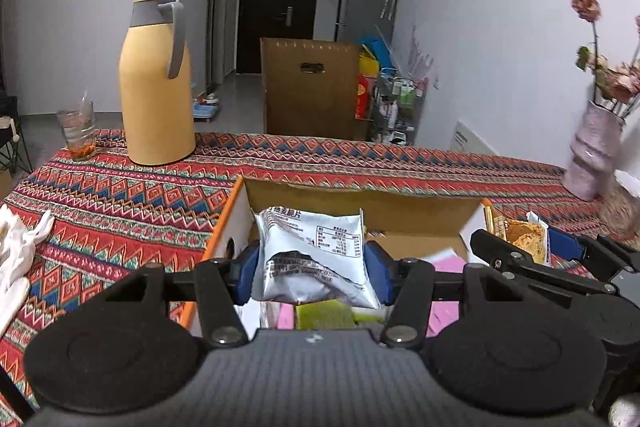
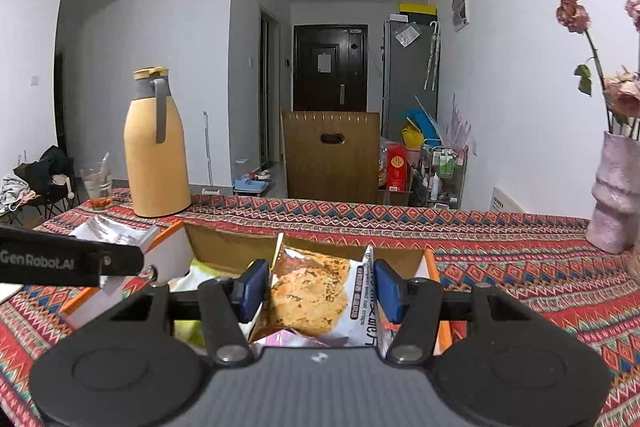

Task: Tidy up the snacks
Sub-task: 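Carry the white packet and cracker packet over the orange box, then lower both packets into the box and open both tools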

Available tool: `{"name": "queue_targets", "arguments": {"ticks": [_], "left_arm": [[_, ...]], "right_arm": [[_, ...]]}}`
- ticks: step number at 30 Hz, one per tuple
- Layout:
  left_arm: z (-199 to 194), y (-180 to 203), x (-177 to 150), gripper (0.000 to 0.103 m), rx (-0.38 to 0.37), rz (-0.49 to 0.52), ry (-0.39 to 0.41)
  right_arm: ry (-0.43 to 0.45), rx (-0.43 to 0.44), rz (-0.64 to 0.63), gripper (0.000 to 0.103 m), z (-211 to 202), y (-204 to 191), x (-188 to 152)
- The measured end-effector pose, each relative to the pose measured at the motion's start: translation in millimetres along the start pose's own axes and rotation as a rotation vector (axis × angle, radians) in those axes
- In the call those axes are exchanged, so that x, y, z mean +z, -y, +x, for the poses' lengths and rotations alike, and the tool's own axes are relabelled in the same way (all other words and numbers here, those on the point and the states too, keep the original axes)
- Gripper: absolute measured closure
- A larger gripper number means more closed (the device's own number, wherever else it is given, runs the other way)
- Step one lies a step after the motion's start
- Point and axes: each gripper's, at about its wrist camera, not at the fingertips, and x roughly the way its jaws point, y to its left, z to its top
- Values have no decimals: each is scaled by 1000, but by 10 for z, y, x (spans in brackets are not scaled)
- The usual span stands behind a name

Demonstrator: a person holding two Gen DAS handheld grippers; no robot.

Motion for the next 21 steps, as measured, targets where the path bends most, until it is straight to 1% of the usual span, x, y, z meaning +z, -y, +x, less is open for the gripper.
{"name": "queue_targets", "arguments": {"ticks": [4,5,6,7,8,9,10,11,12,13,14,21], "left_arm": [[189,-36,59,48,9,-7,-9],[225,-55,56,46,7,-10,-11],[258,-76,52,43,2,-15,-14],[285,-96,46,40,-2,-21,-13],[300,-117,40,34,2,-25,-10],[307,-133,31,23,3,-26,-4],[305,-151,22,18,6,-30,3],[295,-170,11,5,17,-38,14],[284,-180,13,0,29,-44,22],[262,-198,4,0,38,-53,34],[250,-212,2,0,31,-55,34],[82,-254,-36,0,32,-53,43]], "right_arm": [[-28,-7,3,47,239,17,8],[-36,-9,6,47,284,22,-1],[-45,-10,8,47,329,29,-6],[-54,-8,13,45,358,38,-15],[-60,-6,16,42,383,39,-20],[-60,-7,18,38,386,48,-33],[-59,-13,16,30,385,51,-43],[-58,-21,16,23,391,56,-49],[-49,-28,19,10,386,65,-51],[-37,-37,23,4,364,72,-70],[-31,-43,26,3,349,82,-75],[-31,-58,45,0,199,130,-98]]}}
